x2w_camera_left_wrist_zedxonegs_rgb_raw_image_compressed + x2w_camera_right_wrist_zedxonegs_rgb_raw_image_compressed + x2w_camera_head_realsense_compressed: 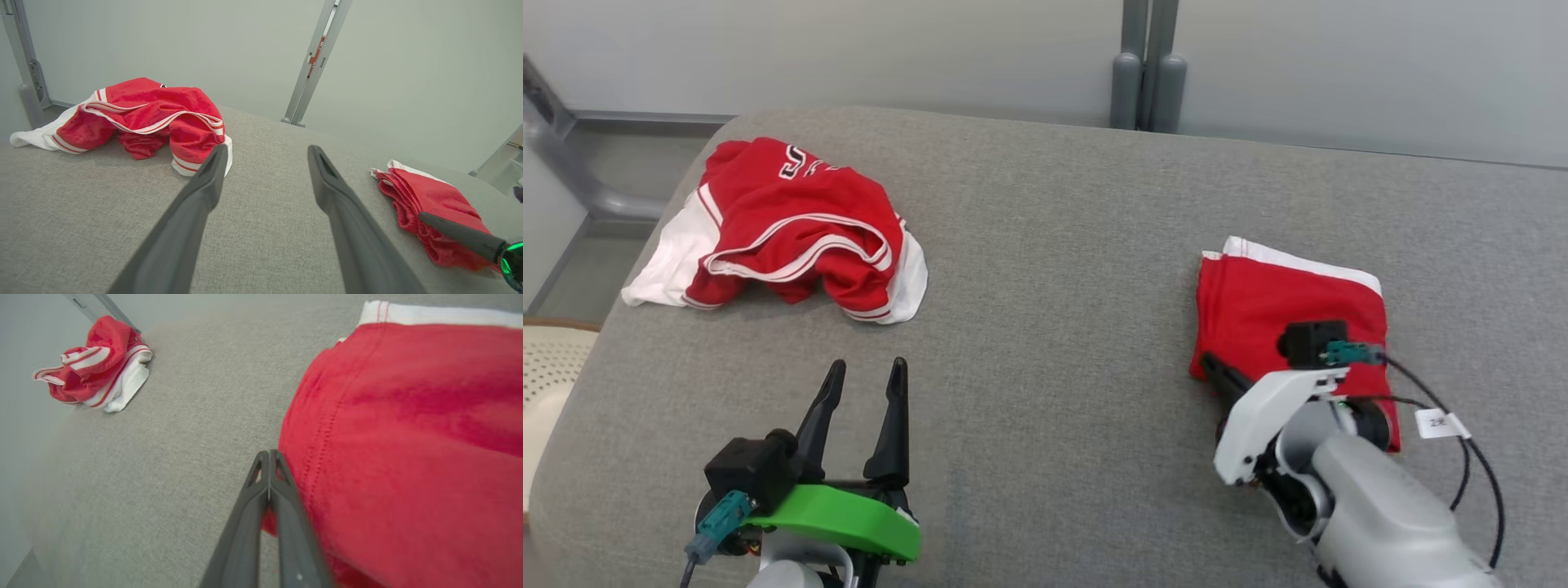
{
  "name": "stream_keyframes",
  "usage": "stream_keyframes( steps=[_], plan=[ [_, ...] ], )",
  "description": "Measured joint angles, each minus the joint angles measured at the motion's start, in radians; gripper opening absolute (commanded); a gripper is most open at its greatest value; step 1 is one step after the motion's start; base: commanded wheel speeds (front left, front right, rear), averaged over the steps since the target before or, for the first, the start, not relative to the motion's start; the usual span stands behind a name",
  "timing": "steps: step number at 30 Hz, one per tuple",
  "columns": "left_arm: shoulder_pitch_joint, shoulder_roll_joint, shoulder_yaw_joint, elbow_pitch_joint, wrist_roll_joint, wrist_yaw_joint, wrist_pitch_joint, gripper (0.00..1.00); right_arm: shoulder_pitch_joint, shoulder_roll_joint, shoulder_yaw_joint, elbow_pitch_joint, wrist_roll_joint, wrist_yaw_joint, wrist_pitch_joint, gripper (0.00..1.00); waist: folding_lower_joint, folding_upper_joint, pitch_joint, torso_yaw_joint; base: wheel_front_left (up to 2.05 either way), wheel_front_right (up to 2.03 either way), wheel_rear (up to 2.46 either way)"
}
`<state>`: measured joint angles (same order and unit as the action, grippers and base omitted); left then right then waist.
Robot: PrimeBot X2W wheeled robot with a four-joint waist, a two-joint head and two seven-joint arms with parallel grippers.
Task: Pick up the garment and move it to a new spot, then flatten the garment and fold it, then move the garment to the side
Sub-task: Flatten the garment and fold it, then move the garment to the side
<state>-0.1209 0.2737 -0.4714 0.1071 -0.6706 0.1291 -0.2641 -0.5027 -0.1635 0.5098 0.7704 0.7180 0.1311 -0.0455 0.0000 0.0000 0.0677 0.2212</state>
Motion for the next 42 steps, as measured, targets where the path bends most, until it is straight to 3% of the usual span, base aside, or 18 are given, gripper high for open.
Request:
stream_keyframes(
  steps=[7, 13, 15, 17, 18, 19, 20, 26, 31, 35, 42],
  plan=[
    [-0.002, 0.0, 0.01, 0.005, 0.0, -0.004, 0.0, 1.0, -0.012, 0.044, 0.127, -0.023, 0.022, 0.0, -0.054, 0.0, 0.0, 0.0, 0.015, 0.037, 0.0, 0.0, 0.0],
    [0.0, 0.007, 0.021, -0.007, 0.004, 0.003, 0.0, 1.0, -0.016, -0.029, 0.126, -0.137, 0.04, 0.0, -0.16, 0.0, 0.0, 0.0, 0.014, 0.0, 0.0, 0.0, 0.0],
    [0.005, 0.01, 0.025, -0.013, 0.005, 0.005, 0.0, 1.0, -0.014, -0.062, 0.106, -0.186, 0.045, 0.0, -0.176, 0.24, 0.0, 0.0, 0.01, -0.018, 0.0, 0.0, 0.0],
    [0.009, 0.015, 0.031, -0.019, 0.005, 0.007, 0.0, 1.0, -0.007, -0.096, 0.072, -0.241, 0.044, 0.0, -0.19, 0.35, 0.0, 0.0, 0.006, -0.04, 0.0, 0.0, 0.0],
    [0.011, 0.017, 0.034, -0.022, 0.005, 0.011, 0.0, 1.0, -0.001, -0.111, 0.056, -0.263, 0.04, 0.0, -0.194, 0.47, 0.0, 0.0, 0.004, -0.05, 0.0, 0.0, 0.0],
    [0.015, 0.02, 0.038, -0.026, 0.005, 0.012, 0.0, 1.0, 0.011, -0.129, 0.036, -0.287, 0.033, 0.0, -0.196, 0.85, 0.0, 0.0, 0.002, -0.063, 0.0, 0.0, 0.0],
    [0.019, 0.022, 0.042, -0.029, 0.005, 0.014, 0.0, 1.0, 0.023, -0.142, 0.015, -0.31, 0.027, 0.0, -0.199, 1.0, 0.0, 0.0, -0.001, -0.076, 0.0, 0.0, 0.0],
    [0.029, 0.039, 0.058, -0.045, 0.006, 0.025, 0.0, 1.0, 0.084, -0.198, -0.117, -0.429, -0.047, 0.0, -0.189, 1.0, 0.0, 0.0, -0.014, -0.154, 0.0, 0.0, 0.0],
    [0.032, 0.055, 0.077, -0.064, 0.008, 0.036, 0.0, 1.0, 0.184, -0.202, -0.258, -0.518, -0.103, 0.0, -0.164, 1.0, 0.0, 0.0, -0.024, -0.217, 0.0, 0.0, 0.0],
    [0.034, 0.089, 0.076, -0.079, 0.063, 0.048, 0.0, 1.0, 0.283, -0.188, -0.353, -0.576, -0.173, 0.0, -0.157, 1.0, 0.0, 0.0, -0.032, -0.256, 0.0, 0.0, 0.0],
    [0.06, 0.096, 0.108, -0.102, 0.132, 0.066, 0.0, 1.0, 0.432, -0.105, -0.462, -0.675, -0.254, 0.0, -0.158, 1.0, 0.0, 0.0, -0.044, -0.293, 0.0, 0.0, 0.0]
  ],
)
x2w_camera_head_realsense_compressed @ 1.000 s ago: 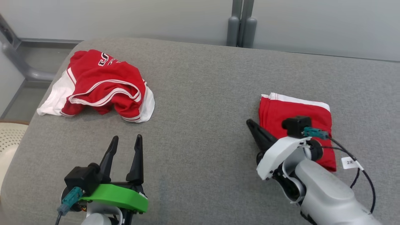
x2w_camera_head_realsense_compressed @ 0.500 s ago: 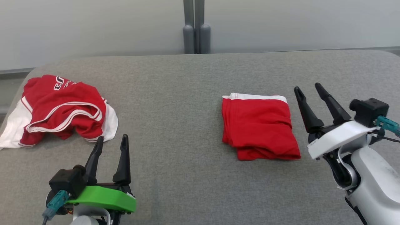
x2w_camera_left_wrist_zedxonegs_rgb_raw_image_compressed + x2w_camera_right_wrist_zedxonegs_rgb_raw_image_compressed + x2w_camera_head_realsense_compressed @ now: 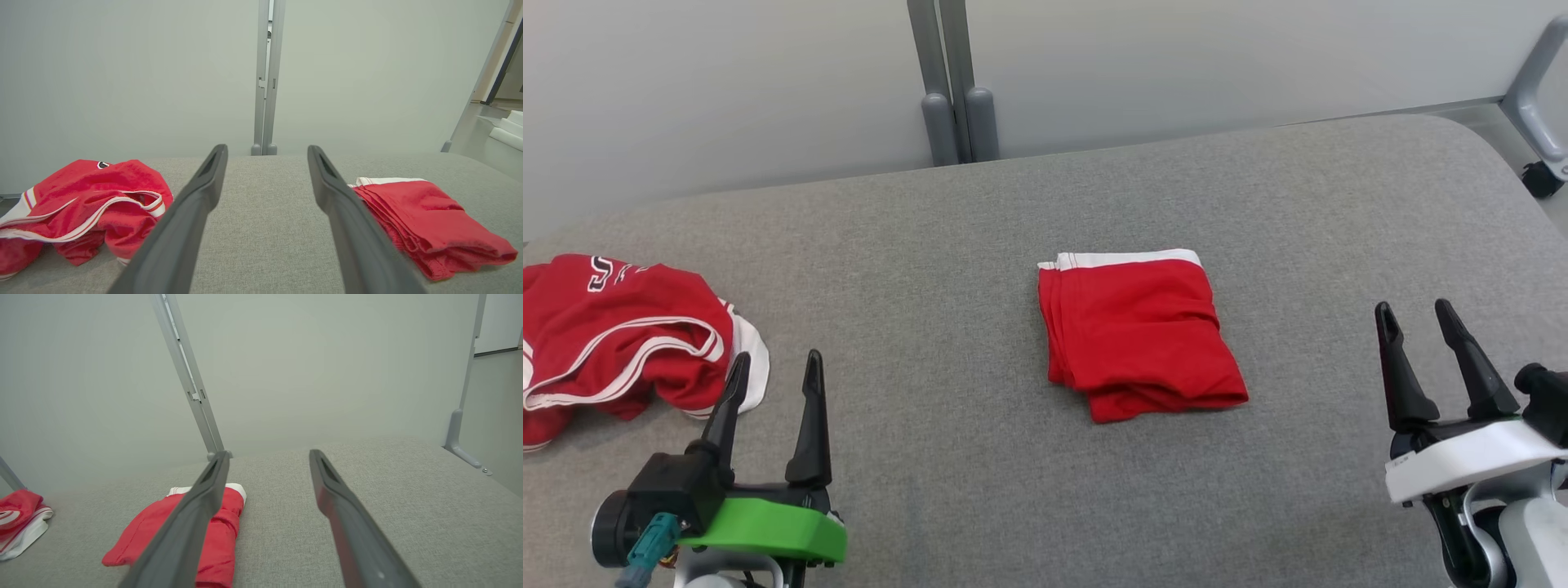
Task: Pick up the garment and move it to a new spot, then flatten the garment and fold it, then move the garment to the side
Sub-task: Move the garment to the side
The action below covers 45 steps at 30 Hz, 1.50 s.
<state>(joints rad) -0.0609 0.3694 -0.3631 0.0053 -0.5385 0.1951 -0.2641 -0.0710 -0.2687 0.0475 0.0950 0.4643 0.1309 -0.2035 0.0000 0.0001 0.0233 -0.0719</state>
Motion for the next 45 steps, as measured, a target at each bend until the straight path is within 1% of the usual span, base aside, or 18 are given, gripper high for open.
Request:
stream_keyframes(
  steps=[5, 11, 15, 24, 28, 33, 35, 37, 38, 42, 45],
  plan=[
    [0.038, -0.017, 0.025, 0.023, 0.036, -0.014, 0.0, 1.0, 0.04, 0.036, -0.024, -0.048, -0.038, 0.0, 0.021, 1.0, 0.0, 0.0, -0.01, -0.003, 0.0, 0.0, 0.0],
    [0.056, -0.044, 0.054, 0.031, 0.081, -0.033, 0.0, 1.0, 0.069, 0.058, -0.035, -0.087, -0.064, 0.0, 0.054, 1.0, 0.0, 0.0, -0.018, 0.004, 0.0, 0.0, 0.0],
    [0.072, -0.061, 0.076, 0.044, 0.109, -0.054, 0.0, 1.0, 0.069, 0.067, -0.035, -0.101, -0.071, 0.0, 0.073, 1.0, 0.0, 0.0, -0.018, 0.006, 0.0, 0.0, 0.0],
    [0.071, -0.105, 0.11, 0.056, 0.154, -0.099, 0.0, 1.0, 0.059, 0.057, -0.04, -0.103, -0.075, 0.0, 0.116, 1.0, 0.0, 0.0, -0.006, 0.023, 0.0, 0.0, 0.0],
    [0.065, -0.117, 0.121, 0.056, 0.169, -0.117, 0.0, 1.0, 0.007, 0.036, -0.031, -0.088, -0.071, 0.0, 0.158, 1.0, 0.0, 0.0, 0.009, 0.034, 0.0, 0.0, 0.0],
    [0.032, -0.132, 0.119, 0.055, 0.179, -0.142, 0.0, 1.0, -0.136, 0.028, -0.028, -0.01, -0.04, 0.0, 0.246, 1.0, 0.0, 0.0, 0.044, 0.054, 0.0, 0.0, 0.0],
    [0.016, -0.138, 0.118, 0.055, 0.179, -0.149, 0.0, 1.0, -0.194, 0.023, -0.03, 0.025, -0.043, 0.0, 0.258, 1.0, 0.0, 0.0, 0.059, 0.067, 0.0, 0.0, 0.0],
    [-0.002, -0.143, 0.113, 0.058, 0.179, -0.156, 0.0, 1.0, -0.256, 0.023, -0.03, 0.089, -0.039, 0.0, 0.296, 1.0, 0.0, 0.0, 0.075, 0.085, 0.0, 0.0, 0.0],
    [-0.015, -0.149, 0.11, 0.061, 0.18, -0.162, 0.0, 1.0, -0.303, 0.02, -0.027, 0.163, -0.034, 0.0, 0.348, 1.0, 0.0, 0.0, 0.091, 0.106, 0.0, 0.0, 0.0],
    [-0.045, -0.161, 0.101, 0.071, 0.182, -0.176, 0.0, 1.0, -0.39, 0.009, -0.034, 0.316, -0.014, 0.0, 0.471, 1.0, 0.0, 0.0, 0.121, 0.148, 0.0, 0.0, 0.0],
    [-0.058, -0.17, 0.099, 0.082, 0.185, -0.183, 0.0, 1.0, -0.422, 0.012, -0.039, 0.449, 0.026, 0.0, 0.638, 1.0, 0.0, 0.0, 0.142, 0.188, 0.0, 0.0, 0.0]
  ],
)
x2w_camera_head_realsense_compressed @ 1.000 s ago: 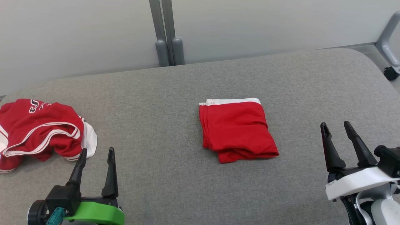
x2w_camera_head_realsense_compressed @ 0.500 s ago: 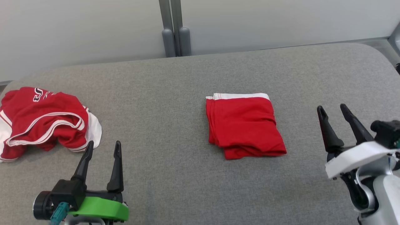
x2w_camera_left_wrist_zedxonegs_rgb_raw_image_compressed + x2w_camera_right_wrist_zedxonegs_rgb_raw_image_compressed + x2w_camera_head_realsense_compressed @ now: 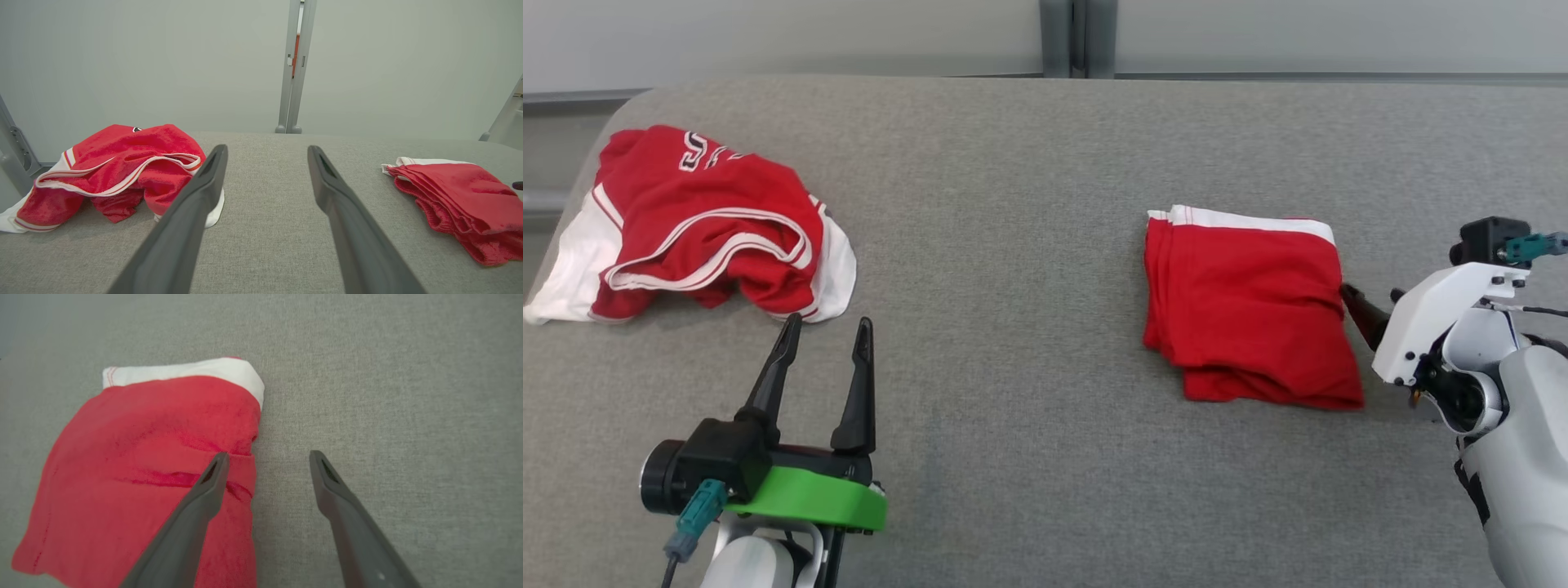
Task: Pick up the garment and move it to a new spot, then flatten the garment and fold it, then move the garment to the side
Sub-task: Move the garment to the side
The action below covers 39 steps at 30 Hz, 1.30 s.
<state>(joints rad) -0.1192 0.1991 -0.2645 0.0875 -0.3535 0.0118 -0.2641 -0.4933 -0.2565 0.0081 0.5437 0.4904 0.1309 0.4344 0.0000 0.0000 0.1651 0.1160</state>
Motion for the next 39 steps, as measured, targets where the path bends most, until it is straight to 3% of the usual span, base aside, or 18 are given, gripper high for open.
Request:
stream_keyframes(
  steps=[4, 12, 13, 14, 15, 25, 39],
  plan=[
    [-0.009, -0.007, 0.0, 0.011, 0.004, -0.009, 0.0, 1.0, -0.04, 0.007, -0.021, 0.096, 0.008, 0.0, 0.121, 1.0, 0.0001, 0.0, 0.022, 0.045, 0.0, 0.0, 0.0],
    [-0.017, -0.023, 0.005, 0.022, 0.014, -0.02, 0.0, 1.0, -0.082, 0.021, -0.02, 0.16, 0.04, -0.001, 0.136, 1.0, 0.0, 0.0, 0.057, 0.11, 0.0, 0.0, 0.0],
    [-0.017, -0.024, 0.006, 0.024, 0.015, -0.02, 0.0, 1.0, -0.082, 0.019, -0.013, 0.159, 0.048, -0.001, 0.133, 0.87, 0.0, 0.0, 0.059, 0.112, 0.0, 0.0, 0.0],
    [-0.017, -0.024, 0.007, 0.025, 0.018, -0.02, 0.0, 1.0, -0.082, 0.018, -0.006, 0.158, 0.053, -0.001, 0.126, 0.4, 0.0, 0.0, 0.06, 0.112, 0.0, 0.0, 0.0],
    [-0.017, -0.025, 0.008, 0.026, 0.022, -0.02, 0.0, 1.0, -0.081, 0.015, 0.008, 0.155, 0.059, -0.001, 0.118, 0.0, 0.0, 0.0, 0.059, 0.111, 0.0, 0.0, 0.0],
    [-0.008, -0.025, 0.002, 0.026, 0.032, -0.03, 0.0, 1.0, -0.058, -0.018, 0.126, 0.091, 0.126, 0.0, 0.009, 0.0, 0.0, 0.0, 0.024, 0.037, 0.0, 0.0, 0.0],
    [-0.013, -0.028, -0.094, -0.03, 0.053, -0.065, 0.051, 1.0, -0.021, -0.1, 0.221, 0.004, 0.22, 0.0, -0.066, 0.0, 0.0, 0.0, -0.02, -0.201, 0.0, 0.0, 0.0]
  ],
)
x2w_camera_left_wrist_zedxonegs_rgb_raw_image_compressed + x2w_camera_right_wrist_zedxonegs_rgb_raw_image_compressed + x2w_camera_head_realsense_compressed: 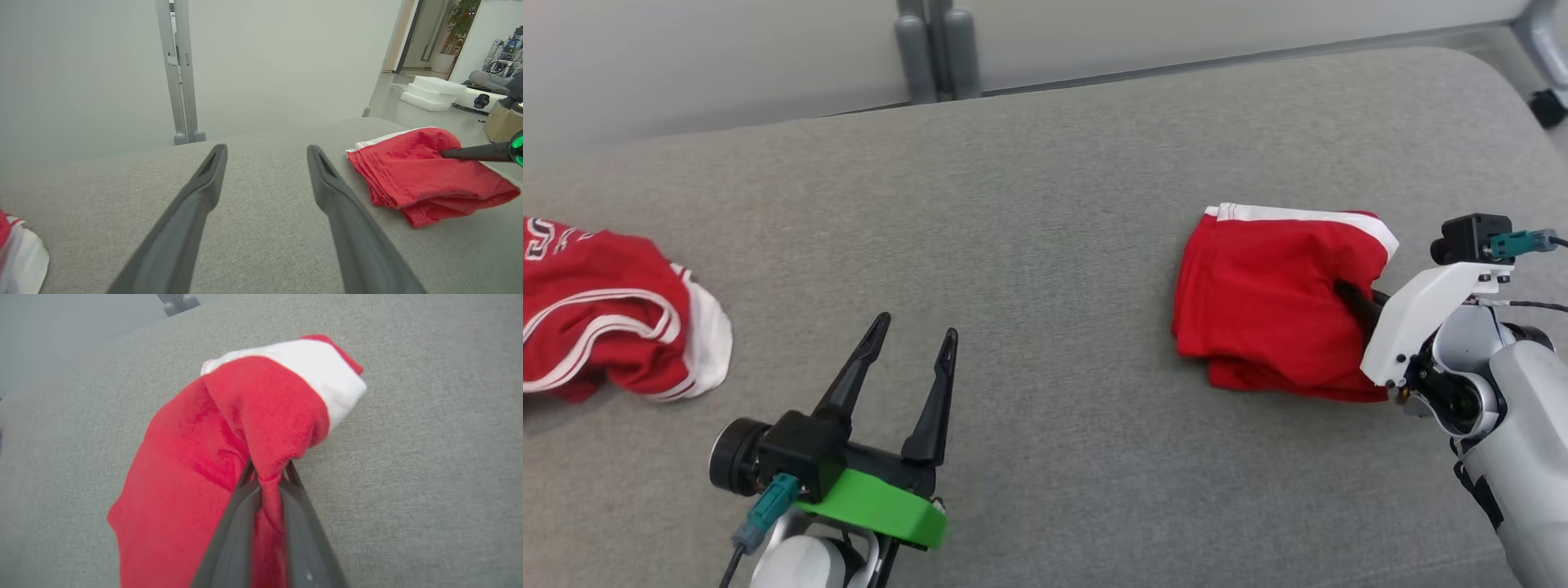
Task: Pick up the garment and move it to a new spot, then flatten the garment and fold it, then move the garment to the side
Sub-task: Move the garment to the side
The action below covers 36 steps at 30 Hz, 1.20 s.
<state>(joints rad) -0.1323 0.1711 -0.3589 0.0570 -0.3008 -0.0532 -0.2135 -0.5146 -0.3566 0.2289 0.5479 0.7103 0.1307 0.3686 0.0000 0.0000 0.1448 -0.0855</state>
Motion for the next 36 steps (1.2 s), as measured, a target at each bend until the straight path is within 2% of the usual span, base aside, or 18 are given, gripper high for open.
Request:
stream_keyframes(
  steps=[7, 14, 16, 17, 24, 27, 31, 32, 34, 36],
  plan=[
    [-0.034, 0.005, -0.038, -0.026, 0.011, -0.017, 0.034, 1.0, -0.005, -0.024, 0.049, -0.01, 0.046, 0.0, -0.021, 0.0, 0.0, 0.0, 0.013, -0.112, 0.0, 0.0, 0.0],
    [-0.073, 0.041, -0.039, -0.068, 0.017, -0.022, 0.081, 1.0, -0.093, -0.152, 0.132, -0.026, 0.064, 0.0, -0.056, 0.0, 0.0, 0.0, 0.086, -0.153, 0.0, 0.0, 0.0],
    [-0.083, 0.053, -0.035, -0.083, 0.018, -0.023, 0.091, 1.0, -0.121, -0.195, 0.164, -0.029, 0.077, 0.0, -0.065, 0.0, 0.0, 0.0, 0.113, -0.155, 0.0, 0.0, 0.0],
    [-0.093, 0.067, -0.031, -0.096, 0.022, -0.023, 0.104, 1.0, -0.155, -0.247, 0.209, -0.034, 0.079, 0.0, -0.082, 0.0, 0.0, 0.0, 0.147, -0.154, 0.0, 0.0, 0.0],
    [-0.125, 0.093, -0.021, -0.143, 0.03, -0.023, 0.132, 1.0, -0.261, -0.416, 0.354, -0.012, 0.099, 0.001, -0.144, 0.0, 0.0, 0.0, 0.267, -0.122, 0.0, 0.0, 0.0],
    [-0.137, 0.095, -0.019, -0.154, 0.03, -0.021, 0.134, 1.0, -0.311, -0.462, 0.379, 0.039, 0.114, 0.001, -0.151, 0.0, 0.0, 0.0, 0.312, -0.105, 0.0, 0.0, 0.0],
    [-0.148, 0.096, -0.016, -0.163, 0.03, -0.017, 0.139, 1.0, -0.403, -0.508, 0.424, 0.101, 0.052, 0.001, -0.16, 0.0, 0.0001, 0.0, 0.363, -0.08, 0.0, 0.0, 0.0],
    [-0.149, 0.096, -0.016, -0.163, 0.03, -0.017, 0.139, 1.0, -0.419, -0.509, 0.432, 0.117, 0.036, 0.001, -0.166, 0.29, 0.0001, 0.0, 0.372, -0.075, 0.0, 0.0, 0.0],
    [-0.151, 0.096, -0.015, -0.162, 0.03, -0.015, 0.137, 1.0, -0.455, -0.504, 0.449, 0.164, -0.004, 0.001, -0.174, 1.0, 0.0001, 0.0, 0.388, -0.06, 0.0, 0.0, 0.0],
    [-0.153, 0.095, -0.014, -0.155, 0.028, -0.012, 0.131, 1.0, -0.484, -0.49, 0.445, 0.216, -0.027, 0.001, -0.197, 1.0, 0.0001, 0.0, 0.396, -0.047, 0.0, 0.0, 0.0]
  ],
)
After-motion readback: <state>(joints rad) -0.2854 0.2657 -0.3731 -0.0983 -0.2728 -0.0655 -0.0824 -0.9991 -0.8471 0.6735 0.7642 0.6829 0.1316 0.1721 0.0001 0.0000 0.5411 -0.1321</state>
